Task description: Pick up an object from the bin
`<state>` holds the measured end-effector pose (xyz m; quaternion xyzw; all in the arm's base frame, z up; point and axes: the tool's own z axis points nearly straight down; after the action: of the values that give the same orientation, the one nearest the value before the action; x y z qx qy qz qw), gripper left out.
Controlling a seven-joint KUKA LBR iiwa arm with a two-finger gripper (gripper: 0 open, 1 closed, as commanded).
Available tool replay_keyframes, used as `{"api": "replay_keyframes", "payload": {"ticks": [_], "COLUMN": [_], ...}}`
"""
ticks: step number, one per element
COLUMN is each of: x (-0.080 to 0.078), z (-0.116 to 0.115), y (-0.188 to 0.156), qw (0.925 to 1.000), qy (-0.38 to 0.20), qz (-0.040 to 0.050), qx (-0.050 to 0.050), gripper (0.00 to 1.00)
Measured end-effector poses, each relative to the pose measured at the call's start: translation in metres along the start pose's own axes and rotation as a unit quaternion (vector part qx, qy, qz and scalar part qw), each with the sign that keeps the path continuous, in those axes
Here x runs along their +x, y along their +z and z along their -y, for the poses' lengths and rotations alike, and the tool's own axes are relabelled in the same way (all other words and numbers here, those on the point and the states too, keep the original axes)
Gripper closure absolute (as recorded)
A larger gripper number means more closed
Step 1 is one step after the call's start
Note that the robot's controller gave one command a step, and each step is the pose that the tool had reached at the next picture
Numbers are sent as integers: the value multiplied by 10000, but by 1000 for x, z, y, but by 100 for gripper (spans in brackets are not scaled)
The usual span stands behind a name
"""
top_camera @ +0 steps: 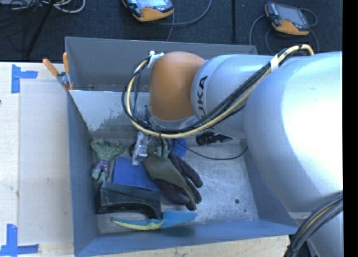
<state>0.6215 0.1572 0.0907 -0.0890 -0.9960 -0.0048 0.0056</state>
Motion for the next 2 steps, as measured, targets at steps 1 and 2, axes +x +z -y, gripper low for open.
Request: {"api": "replay_keyframes", "payload": {"ticks": [1, 2], "x": [0, 4], "z": [0, -4], "y": [0, -30], "qw": [10000, 10000], "qy": [2, 68], "qz": [1, 40], "qx": [-1, 40], "gripper": [100, 100]}}
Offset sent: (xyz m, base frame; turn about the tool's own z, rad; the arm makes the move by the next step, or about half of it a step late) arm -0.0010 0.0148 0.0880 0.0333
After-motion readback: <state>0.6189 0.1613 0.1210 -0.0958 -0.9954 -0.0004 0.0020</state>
